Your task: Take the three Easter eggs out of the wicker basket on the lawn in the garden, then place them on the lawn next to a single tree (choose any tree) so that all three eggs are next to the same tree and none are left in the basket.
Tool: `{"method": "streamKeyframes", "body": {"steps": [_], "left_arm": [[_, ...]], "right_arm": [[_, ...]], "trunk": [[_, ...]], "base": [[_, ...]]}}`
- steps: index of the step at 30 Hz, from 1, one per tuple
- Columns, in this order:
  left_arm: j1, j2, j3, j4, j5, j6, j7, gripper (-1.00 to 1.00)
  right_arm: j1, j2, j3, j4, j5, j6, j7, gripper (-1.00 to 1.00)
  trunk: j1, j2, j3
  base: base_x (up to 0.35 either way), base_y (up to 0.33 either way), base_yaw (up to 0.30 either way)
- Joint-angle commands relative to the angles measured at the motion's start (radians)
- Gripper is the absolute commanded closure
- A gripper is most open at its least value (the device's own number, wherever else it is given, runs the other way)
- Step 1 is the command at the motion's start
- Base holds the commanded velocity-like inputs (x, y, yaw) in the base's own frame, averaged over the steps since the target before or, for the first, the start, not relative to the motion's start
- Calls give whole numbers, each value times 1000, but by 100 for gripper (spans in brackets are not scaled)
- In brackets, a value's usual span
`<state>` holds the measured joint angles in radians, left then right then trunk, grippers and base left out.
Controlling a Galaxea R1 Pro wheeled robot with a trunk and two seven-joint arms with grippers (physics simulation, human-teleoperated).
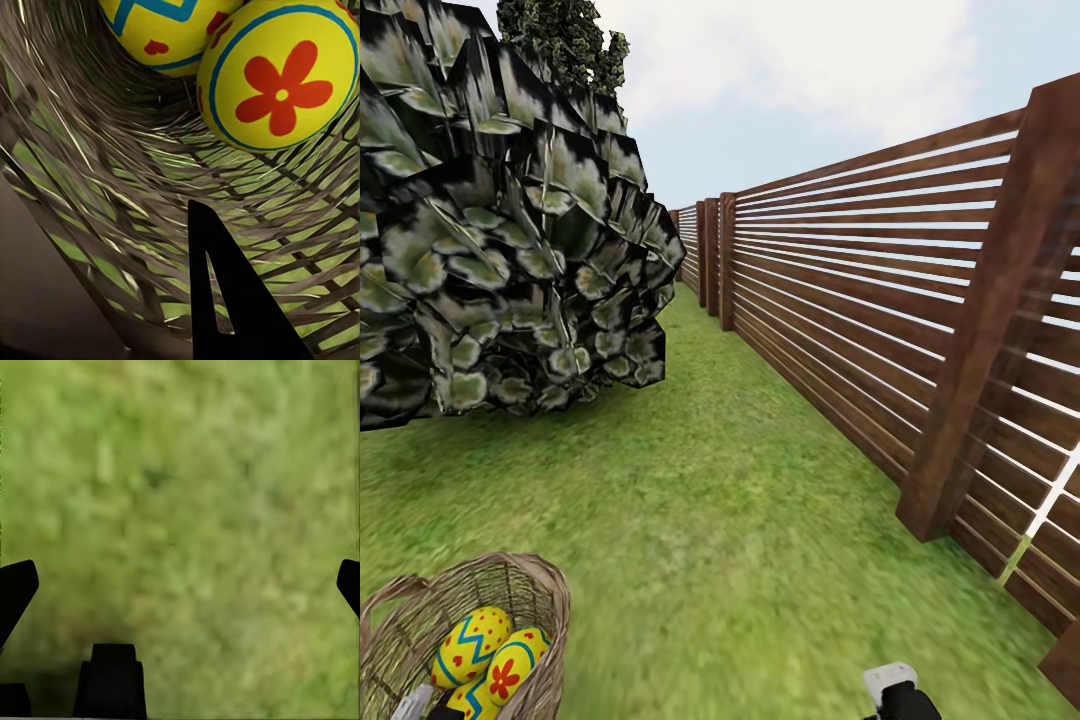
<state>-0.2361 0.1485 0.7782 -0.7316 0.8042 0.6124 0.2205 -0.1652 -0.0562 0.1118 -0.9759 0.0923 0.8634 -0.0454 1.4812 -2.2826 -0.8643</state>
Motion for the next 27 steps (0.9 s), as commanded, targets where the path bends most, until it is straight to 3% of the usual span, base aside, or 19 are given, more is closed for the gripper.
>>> {"method": "streamKeyframes", "body": {"steps": [1, 4, 8, 17, 27], "left_arm": [[0, -1, 1, 0, 15, 4, 8, 100], [0, 0, 1, 0, 16, 4, 8, 100], [0, -1, 1, 0, 16, 4, 8, 100], [0, -3, 1, 0, 15, 5, 8, 100], [0, 0, 0, -2, 15, 16, 7, 100]], "right_arm": [[-1, -2, 3, -3, 2, 5, 0, -100], [-1, -1, 7, -8, 1, 5, 1, -100], [-1, 1, 47, -7, 1, 5, 1, -100], [-1, -2, 44, 0, 5, 4, -2, -100], [-1, -1, 52, 0, 11, 3, -1, -100]], "trunk": [[0, 0, -1], [0, 0, -1], [0, 0, -1], [0, 0, -1], [-38, 70, 30]], "base": [[0, 0, 0], [0, 0, 0], [0, 0, 0], [0, 0, 0], [0, 0, 0]]}}
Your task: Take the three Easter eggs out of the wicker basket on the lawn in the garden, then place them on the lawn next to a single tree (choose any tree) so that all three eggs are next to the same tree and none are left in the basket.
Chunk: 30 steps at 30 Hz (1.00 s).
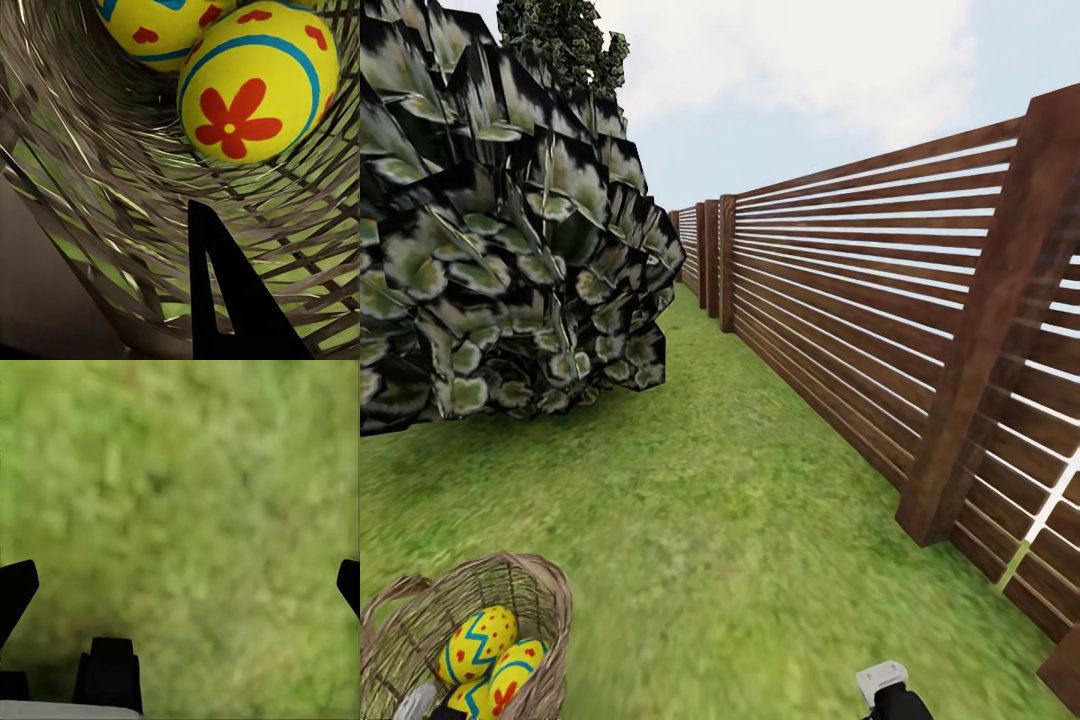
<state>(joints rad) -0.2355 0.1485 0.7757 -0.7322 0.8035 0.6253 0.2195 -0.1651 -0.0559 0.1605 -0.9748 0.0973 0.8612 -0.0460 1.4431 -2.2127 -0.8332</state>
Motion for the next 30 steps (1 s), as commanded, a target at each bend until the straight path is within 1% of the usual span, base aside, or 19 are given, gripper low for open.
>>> {"method": "streamKeyframes", "body": {"steps": [1, 3, 4, 5, 6, 7, 9, 11, 25, 30], "left_arm": [[-1, 1, 2, -3, 16, 4, 8, 100], [-1, 1, -2, -6, 15, 5, 8, 100], [-1, 4, -39, -9, 15, 5, 9, 100], [-1, 9, -98, -12, 17, 5, 11, 100], [-1, 16, -127, -17, 18, 6, 12, 100], [-1, 38, -146, -27, 23, 15, 13, 100], [-1, 64, -154, -49, 27, 47, 13, 100], [-1, 69, -157, -84, 27, 68, 17, 100], [-1, 65, -157, -83, 29, 70, 21, 100], [-1, 63, -157, -81, 29, 70, 20, 100]], "right_arm": [[-1, -1, 4, -1, 5, 5, 0, -100], [-1, -1, 3, 0, 6, 5, 0, -100], [-1, -1, 1, 1, 3, 5, 0, -100], [-1, -1, -1, 1, 2, 5, 0, -100], [-1, -1, 0, 1, 3, 5, 0, -100], [-1, -1, 1, 3, 5, 5, 0, -100], [-1, 2, 3, 5, 7, 2, 0, -100], [-1, 5, 5, 7, 7, -18, 0, -100], [-1, 6, 5, 7, 7, -23, 0, -100], [-1, 7, 5, 7, 7, -24, 0, -100]], "trunk": [[-4, 7, 2], [-12, 21, 8], [-16, 28, 12], [-19, 35, 15], [-23, 42, 18], [-27, 49, 21], [-35, 63, 27], [-42, 77, 34], [-96, 175, 77], [-115, 210, 93]], "base": [[0, 0, 0], [0, 0, 0], [0, 0, 0], [0, 0, 0], [0, 0, 0], [0, 0, 0], [0, 0, 0], [0, 0, 0], [0, 0, 2], [0, 0, 209]]}}
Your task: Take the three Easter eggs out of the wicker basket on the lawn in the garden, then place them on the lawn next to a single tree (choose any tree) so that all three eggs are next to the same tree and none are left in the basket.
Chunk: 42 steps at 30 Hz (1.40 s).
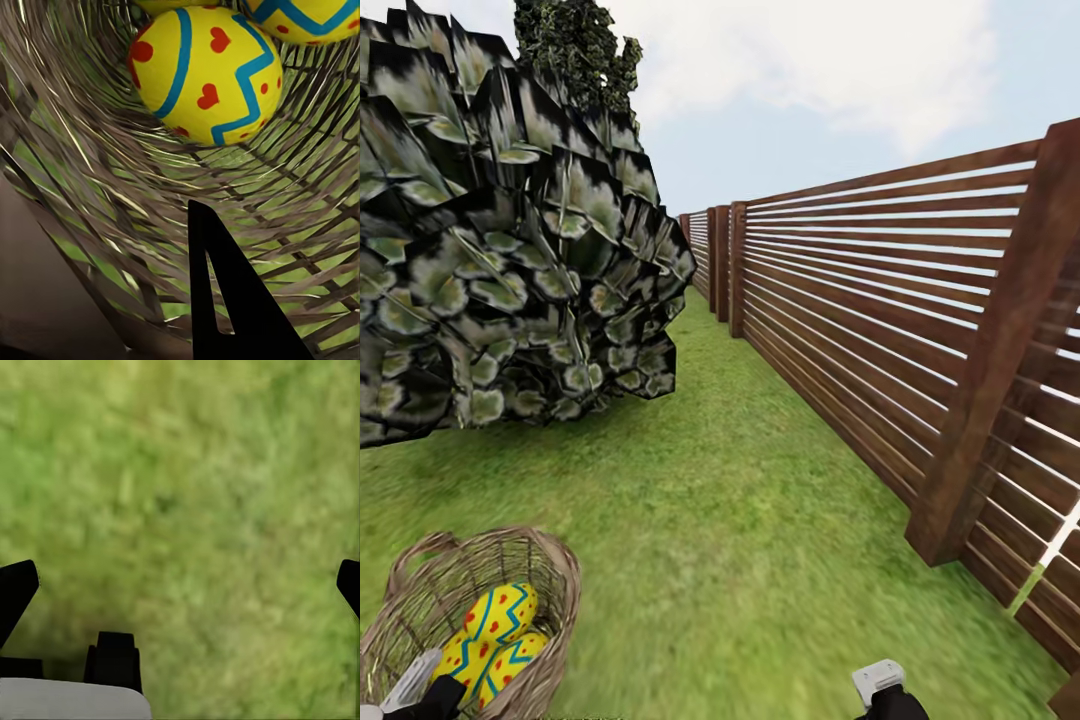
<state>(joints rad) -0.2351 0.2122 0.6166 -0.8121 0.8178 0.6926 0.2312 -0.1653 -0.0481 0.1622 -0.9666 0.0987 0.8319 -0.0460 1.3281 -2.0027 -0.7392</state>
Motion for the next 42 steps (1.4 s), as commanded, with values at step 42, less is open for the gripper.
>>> {"method": "streamKeyframes", "body": {"steps": [42], "left_arm": [[-1, -13, -3, 6, 12, -2, 5, 100]], "right_arm": [[0, -3, 0, -1, 4, 6, 0, -100]], "trunk": [[-161, 294, 131]], "base": [[0, 0, 185]]}}
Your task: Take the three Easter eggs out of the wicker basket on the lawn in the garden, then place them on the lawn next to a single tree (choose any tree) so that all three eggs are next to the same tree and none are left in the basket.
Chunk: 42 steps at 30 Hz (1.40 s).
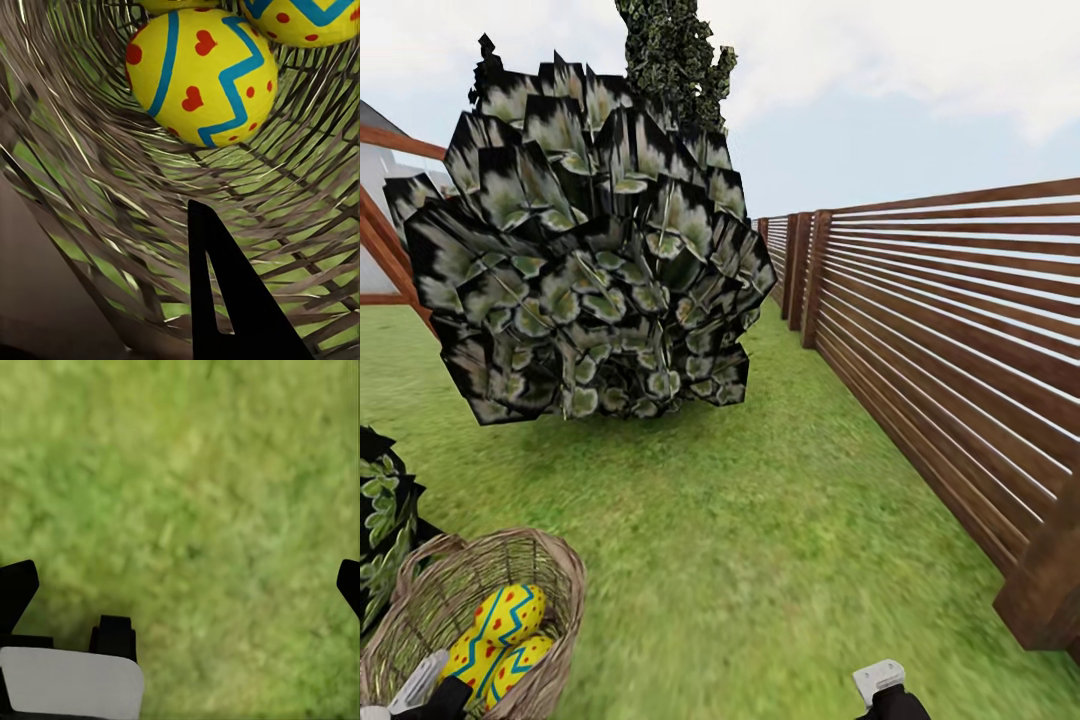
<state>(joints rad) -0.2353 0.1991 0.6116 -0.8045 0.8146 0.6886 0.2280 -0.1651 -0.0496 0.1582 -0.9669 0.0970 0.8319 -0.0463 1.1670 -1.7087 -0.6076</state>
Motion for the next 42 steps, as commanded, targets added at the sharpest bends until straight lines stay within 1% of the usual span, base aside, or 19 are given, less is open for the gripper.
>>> {"method": "streamKeyframes", "body": {"steps": [1, 18, 29, 34, 37, 42], "left_arm": [[-1, -1, 2, -1, 15, 3, 8, 100], [-1, -2, 1, -1, 14, 3, 7, 100], [-1, -3, 0, -1, 14, 2, 5, 100], [-1, -3, 0, 0, 14, 2, 5, 100], [-1, -10, -1, 18, 12, -1, 4, 100], [-1, -9, -1, 21, 12, 1, 4, 100]], "right_arm": [[-1, -1, 3, -1, 5, 6, 0, -100], [-1, 0, 6, -1, 7, 6, -1, -100], [-1, -1, 4, -1, 5, 6, -4, -100], [-1, -1, 3, -1, -2, 6, 0, -100], [-1, -1, 4, -1, 3, 6, 0, -100], [-1, -1, 1, -1, 0, 6, -1, -100]], "trunk": [[-4, 7, 2], [-69, 126, 55], [-111, 203, 90], [-131, 238, 106], [-142, 259, 115], [-161, 294, 131]], "base": [[0, 0, 0], [0, 0, 2], [0, 0, 232], [0, 0, 41], [0, 0, 1], [0, 0, 73]]}}
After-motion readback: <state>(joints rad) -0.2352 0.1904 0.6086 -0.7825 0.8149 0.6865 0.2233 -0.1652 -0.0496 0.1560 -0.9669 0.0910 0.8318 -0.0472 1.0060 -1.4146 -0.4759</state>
